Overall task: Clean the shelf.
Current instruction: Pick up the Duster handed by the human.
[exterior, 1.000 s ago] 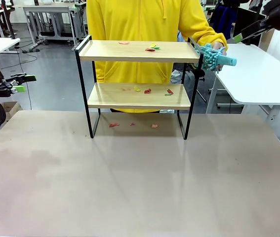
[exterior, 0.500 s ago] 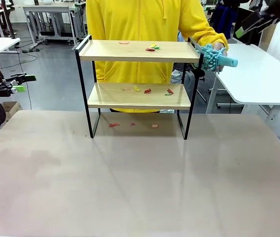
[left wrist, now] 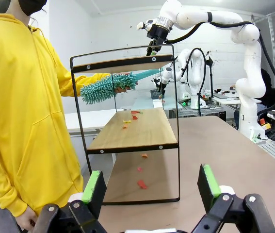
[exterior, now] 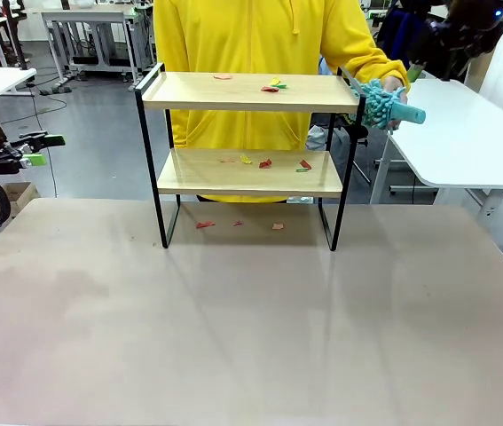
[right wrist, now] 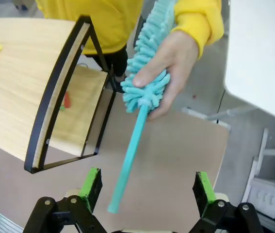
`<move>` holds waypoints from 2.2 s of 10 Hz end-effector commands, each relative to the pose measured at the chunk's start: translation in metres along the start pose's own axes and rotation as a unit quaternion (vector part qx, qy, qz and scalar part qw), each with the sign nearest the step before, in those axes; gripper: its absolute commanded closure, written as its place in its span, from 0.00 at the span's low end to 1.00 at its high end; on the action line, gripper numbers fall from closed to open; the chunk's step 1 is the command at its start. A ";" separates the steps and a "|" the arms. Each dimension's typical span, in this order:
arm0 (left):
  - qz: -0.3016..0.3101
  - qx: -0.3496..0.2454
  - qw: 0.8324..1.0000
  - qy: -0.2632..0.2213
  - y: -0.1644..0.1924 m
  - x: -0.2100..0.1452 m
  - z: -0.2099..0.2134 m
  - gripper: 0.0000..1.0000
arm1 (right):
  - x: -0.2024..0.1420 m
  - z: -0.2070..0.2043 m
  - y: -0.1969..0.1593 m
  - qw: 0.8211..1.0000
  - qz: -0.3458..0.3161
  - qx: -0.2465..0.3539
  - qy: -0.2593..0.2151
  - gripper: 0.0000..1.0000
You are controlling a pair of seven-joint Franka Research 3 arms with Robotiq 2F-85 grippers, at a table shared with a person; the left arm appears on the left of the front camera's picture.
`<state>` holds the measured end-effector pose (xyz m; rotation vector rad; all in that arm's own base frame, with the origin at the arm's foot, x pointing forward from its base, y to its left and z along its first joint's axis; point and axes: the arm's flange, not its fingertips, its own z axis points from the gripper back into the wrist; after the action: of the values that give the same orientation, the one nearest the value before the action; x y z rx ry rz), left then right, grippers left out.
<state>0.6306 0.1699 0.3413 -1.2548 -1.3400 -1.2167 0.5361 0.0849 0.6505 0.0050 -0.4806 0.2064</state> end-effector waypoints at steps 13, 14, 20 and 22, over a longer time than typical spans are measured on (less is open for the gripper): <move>-0.001 0.002 1.000 0.003 0.000 0.002 0.000 0.00 | -0.025 -0.066 0.024 0.993 -0.082 -0.021 0.082 0.58; -0.001 0.002 1.000 0.003 0.000 0.002 0.000 0.00 | -0.024 -0.069 0.025 0.993 -0.084 -0.020 0.082 1.00; -0.001 0.002 1.000 0.003 0.000 0.002 0.000 0.00 | -0.013 -0.055 0.031 0.994 -0.083 -0.017 0.063 1.00; -0.001 0.002 1.000 0.003 0.000 0.002 0.000 0.00 | -0.011 -0.056 0.035 0.994 -0.084 -0.022 0.067 1.00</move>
<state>0.6306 0.1699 0.3412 -1.2548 -1.3399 -1.2166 0.5439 0.1110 0.5940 0.0165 -0.3410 0.0616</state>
